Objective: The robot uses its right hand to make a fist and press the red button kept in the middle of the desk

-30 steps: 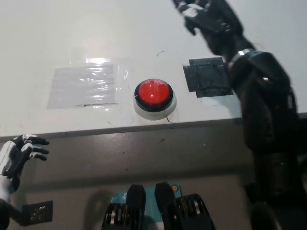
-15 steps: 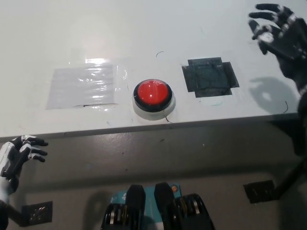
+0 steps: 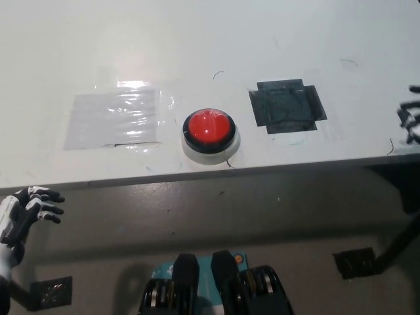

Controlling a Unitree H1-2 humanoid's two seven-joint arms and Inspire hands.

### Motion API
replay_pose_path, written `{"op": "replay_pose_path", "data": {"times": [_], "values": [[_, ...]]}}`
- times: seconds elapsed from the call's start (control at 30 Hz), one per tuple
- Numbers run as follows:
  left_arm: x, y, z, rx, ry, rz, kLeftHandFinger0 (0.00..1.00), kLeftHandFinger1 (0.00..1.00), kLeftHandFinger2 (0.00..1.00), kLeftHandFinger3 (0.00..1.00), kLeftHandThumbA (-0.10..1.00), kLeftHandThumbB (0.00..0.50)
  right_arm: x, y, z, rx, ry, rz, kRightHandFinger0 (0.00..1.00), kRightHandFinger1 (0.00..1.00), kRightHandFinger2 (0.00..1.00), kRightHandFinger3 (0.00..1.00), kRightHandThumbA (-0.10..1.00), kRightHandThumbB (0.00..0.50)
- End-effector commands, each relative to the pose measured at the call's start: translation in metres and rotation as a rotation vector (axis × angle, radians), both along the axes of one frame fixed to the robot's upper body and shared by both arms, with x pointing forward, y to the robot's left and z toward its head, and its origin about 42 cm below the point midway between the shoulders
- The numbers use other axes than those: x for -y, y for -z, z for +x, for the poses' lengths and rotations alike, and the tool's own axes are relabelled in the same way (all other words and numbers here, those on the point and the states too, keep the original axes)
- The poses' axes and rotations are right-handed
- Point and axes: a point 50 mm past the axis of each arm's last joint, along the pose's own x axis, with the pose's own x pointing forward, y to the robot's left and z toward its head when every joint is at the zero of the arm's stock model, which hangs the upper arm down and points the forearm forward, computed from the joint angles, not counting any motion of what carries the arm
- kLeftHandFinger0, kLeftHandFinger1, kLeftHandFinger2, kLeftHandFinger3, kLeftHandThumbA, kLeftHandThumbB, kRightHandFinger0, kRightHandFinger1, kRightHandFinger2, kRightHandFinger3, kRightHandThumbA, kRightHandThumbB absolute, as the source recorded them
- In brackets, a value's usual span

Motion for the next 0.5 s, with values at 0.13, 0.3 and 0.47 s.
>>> {"op": "replay_pose_path", "data": {"times": [0.13, 0.3, 0.47], "values": [[-0.009, -0.017, 0.004, 0.050, -0.004, 0.030, 0.38, 0.39, 0.44, 0.44, 0.60, 0.016, 0.020, 0.002, -0.021, 0.020, 0.090, 0.036, 0.29, 0.40, 0.52, 0.66, 0.66, 0.136], [-0.010, -0.012, 0.003, 0.041, -0.013, 0.038, 0.43, 0.43, 0.49, 0.46, 0.60, 0.022, 0.027, 0.012, -0.029, -0.006, 0.126, 0.048, 0.31, 0.41, 0.51, 0.65, 0.65, 0.114], [-0.009, -0.007, 0.001, 0.047, -0.003, 0.008, 0.37, 0.38, 0.45, 0.46, 0.58, 0.011, 0.033, 0.017, -0.028, -0.020, 0.138, 0.080, 0.32, 0.39, 0.50, 0.63, 0.65, 0.112]]}}
